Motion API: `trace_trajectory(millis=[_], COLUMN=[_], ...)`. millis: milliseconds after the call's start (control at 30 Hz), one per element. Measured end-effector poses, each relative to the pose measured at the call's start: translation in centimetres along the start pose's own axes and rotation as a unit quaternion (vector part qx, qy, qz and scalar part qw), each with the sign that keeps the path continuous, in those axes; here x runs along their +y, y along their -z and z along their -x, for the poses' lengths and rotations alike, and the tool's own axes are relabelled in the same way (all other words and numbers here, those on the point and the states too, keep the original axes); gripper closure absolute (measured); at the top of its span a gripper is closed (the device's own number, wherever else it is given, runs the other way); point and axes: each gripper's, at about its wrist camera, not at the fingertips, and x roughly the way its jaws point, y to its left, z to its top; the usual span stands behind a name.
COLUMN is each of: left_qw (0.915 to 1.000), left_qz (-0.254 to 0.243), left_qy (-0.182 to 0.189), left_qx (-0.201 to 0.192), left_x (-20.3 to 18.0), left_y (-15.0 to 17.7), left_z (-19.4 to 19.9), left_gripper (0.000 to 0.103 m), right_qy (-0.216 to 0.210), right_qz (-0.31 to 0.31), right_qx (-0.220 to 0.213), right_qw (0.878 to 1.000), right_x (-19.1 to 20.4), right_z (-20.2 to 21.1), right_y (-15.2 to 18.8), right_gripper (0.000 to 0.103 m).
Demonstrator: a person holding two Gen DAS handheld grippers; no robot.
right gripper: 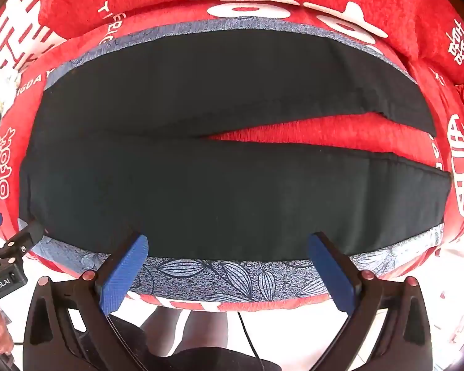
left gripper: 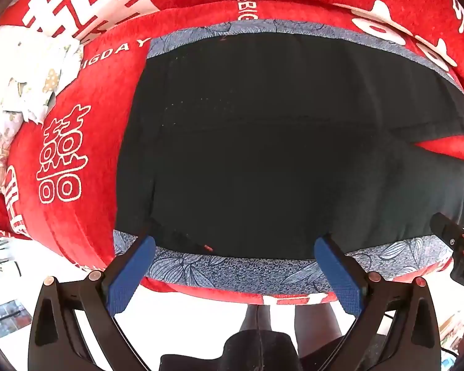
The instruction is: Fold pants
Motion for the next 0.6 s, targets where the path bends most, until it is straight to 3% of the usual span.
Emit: trace_trajectory(millis=[600], left_qw=[0.9998], left_qz=[0.005], left_qy=[0.002], left_qx=[0.017], left_x=[0.3], left_y=[0.2], left_z=[-0.9], left_gripper=[0.000], right_qy=[0.004], right_qz=[0.003], right_qx=[0.003], right_qw=[1.000], right_x=[0.1], right_z=[-0.4], right_y=[0.0], right_gripper=[0.000])
